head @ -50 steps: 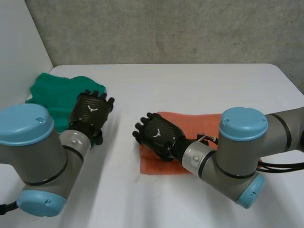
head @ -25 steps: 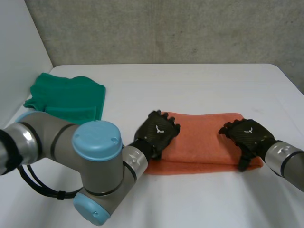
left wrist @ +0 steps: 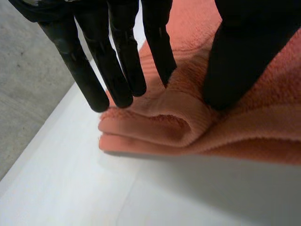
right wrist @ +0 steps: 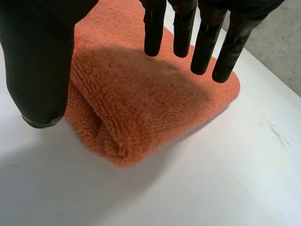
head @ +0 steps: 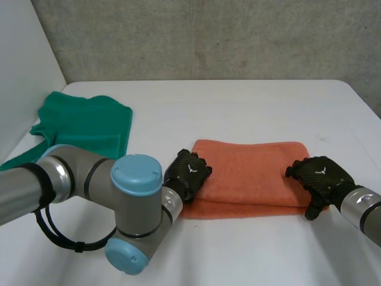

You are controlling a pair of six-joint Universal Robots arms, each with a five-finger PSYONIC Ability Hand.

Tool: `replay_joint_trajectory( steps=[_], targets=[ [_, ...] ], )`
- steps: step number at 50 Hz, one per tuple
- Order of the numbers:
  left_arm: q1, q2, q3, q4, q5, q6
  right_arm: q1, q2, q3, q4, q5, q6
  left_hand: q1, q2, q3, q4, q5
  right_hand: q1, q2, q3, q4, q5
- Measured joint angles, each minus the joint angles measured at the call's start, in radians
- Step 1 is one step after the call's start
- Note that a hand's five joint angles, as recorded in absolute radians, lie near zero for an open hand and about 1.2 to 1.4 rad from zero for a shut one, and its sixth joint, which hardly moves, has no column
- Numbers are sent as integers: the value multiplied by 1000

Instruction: Fold the laundry.

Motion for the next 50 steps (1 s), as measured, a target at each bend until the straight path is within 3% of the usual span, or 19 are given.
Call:
replay_joint_trajectory(
  steps=[9,17,29,32,33,34,36,38,45,47,50],
  targets=[
    [1,16,-17,-14,-45,36,-12,0,8,-8,3,1,148,274,270,277,265,35,43,37,36,30],
    [-10,131,-104,-27,-104,36,-30,1,11,-12,1,1,152,281,278,283,268,93,113,100,98,84],
    [-52,202,-220,-48,-121,27,-44,2,12,-26,-3,2,152,275,275,279,266,136,170,153,150,130],
    [-58,198,-232,-50,-121,27,-44,3,12,-28,-3,5,141,178,184,180,196,138,170,155,150,131],
    [-59,197,-234,-51,-121,26,-43,3,12,-28,-4,8,-56,-28,-25,-32,-13,138,170,155,150,131],
    [-60,196,-235,-51,-121,26,-43,3,12,-28,-4,10,-56,-28,-25,-32,-13,139,170,155,150,131],
    [-60,196,-235,-50,-122,26,-43,3,11,-27,-5,25,-417,-368,-362,-373,-359,139,170,155,150,131],
    [-60,197,-235,-50,-122,26,-43,4,11,-27,-5,33,-468,-440,-436,-448,-436,139,170,155,150,131],
    [-57,228,-233,-49,-123,25,-41,7,9,-20,-7,115,-478,-486,-482,-498,-487,229,289,254,250,230],
    [-55,241,-234,-49,-123,25,-42,9,7,-18,-6,131,-478,-486,-482,-498,-488,461,602,574,555,532],
    [-53,257,-235,-49,-123,24,-46,11,3,-17,-5,145,-478,-486,-482,-498,-487,570,780,751,746,716]
  ],
)
